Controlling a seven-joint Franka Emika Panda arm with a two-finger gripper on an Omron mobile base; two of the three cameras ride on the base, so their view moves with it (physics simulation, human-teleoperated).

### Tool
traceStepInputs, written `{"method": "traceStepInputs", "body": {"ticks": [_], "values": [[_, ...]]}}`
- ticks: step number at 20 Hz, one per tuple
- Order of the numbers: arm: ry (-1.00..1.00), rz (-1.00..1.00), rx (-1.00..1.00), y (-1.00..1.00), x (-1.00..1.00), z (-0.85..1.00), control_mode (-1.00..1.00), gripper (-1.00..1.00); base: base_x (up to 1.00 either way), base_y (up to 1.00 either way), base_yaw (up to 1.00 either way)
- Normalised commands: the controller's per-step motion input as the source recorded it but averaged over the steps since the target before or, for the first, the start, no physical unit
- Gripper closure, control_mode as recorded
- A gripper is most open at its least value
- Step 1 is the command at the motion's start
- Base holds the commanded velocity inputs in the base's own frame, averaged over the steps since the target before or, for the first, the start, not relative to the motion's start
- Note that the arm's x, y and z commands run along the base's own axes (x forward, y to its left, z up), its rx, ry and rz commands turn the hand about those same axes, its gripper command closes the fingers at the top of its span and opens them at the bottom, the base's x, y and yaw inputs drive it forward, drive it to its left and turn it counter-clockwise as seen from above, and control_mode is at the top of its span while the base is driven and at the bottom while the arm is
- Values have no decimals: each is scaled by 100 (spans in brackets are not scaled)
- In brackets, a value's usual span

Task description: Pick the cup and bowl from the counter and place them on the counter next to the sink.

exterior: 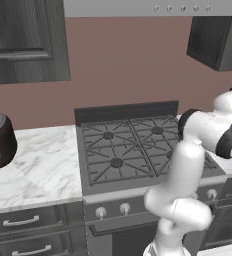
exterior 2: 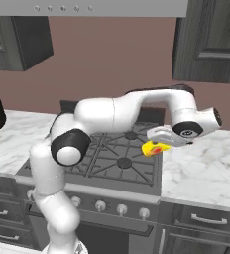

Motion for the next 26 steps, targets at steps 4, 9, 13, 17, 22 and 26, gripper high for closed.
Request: {"method": "traceStepInputs", "body": {"ticks": [4,9,13,17,22,26], "values": [[-3,4,-11,73,-57,44,-100,100,0,0,0],[10,11,-19,46,-29,71,-100,100,0,0,0],[10,10,-18,49,-26,44,-100,100,0,0,0],[5,4,-15,78,-23,11,-100,100,0,0,0],[4,0,-19,98,-1,4,-100,100,0,0,0],[5,-12,-21,97,0,0,-100,100,0,0,0]]}}
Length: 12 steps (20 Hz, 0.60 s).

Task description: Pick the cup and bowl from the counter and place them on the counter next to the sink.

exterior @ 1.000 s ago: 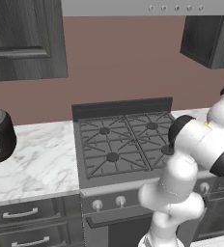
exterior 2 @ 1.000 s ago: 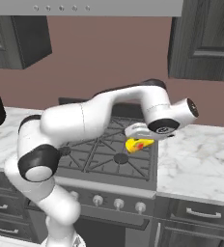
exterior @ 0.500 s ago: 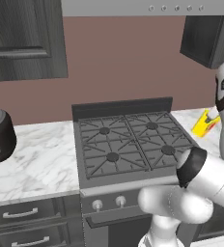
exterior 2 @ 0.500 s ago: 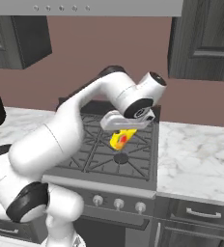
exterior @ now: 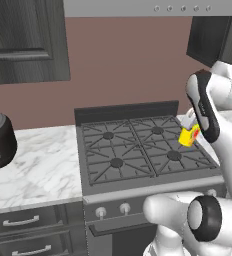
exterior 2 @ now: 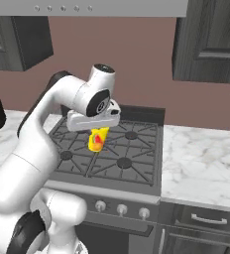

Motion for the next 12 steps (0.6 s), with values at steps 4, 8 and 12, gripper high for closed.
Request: {"method": "traceStepInputs", "body": {"ticks": [4,8,12], "values": [[9,-25,-24,68,5,0,-100,100,0,0,0],[6,-31,-23,63,0,0,-100,100,0,0,0],[11,-39,-18,22,13,0,-100,100,0,0,0]]}}
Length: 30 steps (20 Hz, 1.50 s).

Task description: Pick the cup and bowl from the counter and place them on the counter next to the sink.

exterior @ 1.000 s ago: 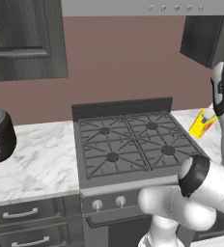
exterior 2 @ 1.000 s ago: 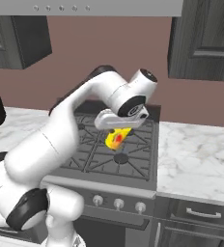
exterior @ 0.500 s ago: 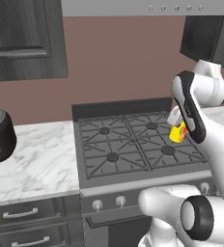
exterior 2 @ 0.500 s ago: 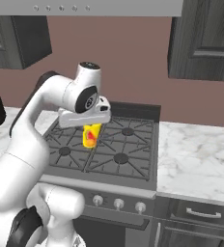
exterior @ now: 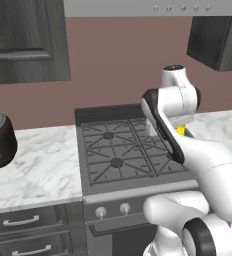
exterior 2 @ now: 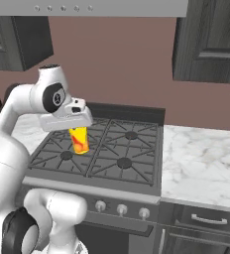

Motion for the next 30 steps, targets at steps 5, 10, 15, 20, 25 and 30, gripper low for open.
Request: {"method": "traceStepInputs", "body": {"ticks": [5,10,15,20,25,30], "values": [[11,-39,-5,-4,29,0,-100,100,0,0,0],[0,-6,1,-2,13,0,-100,100,0,0,0],[0,0,3,0,-3,-1,-100,100,0,0,0],[0,0,0,0,0,0,-100,100,0,0,0],[0,0,0,0,0,0,-100,100,0,0,0],[0,0,0,0,0,0,100,100,0,0,0]]}}
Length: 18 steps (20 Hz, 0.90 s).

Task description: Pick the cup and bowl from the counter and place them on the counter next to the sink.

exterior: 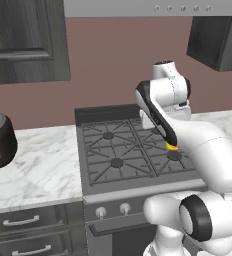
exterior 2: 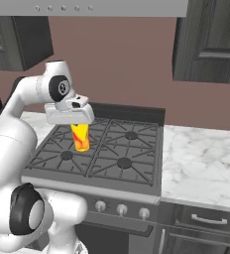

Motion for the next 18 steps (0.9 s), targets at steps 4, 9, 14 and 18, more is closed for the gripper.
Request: {"method": "traceStepInputs", "body": {"ticks": [4,9,14,18], "values": [[0,0,0,0,0,0,100,100,-9,0,0],[0,0,0,0,0,0,100,100,-90,0,0],[0,0,0,0,0,0,100,100,-51,0,0],[0,0,0,0,0,0,100,100,3,5,1]]}}
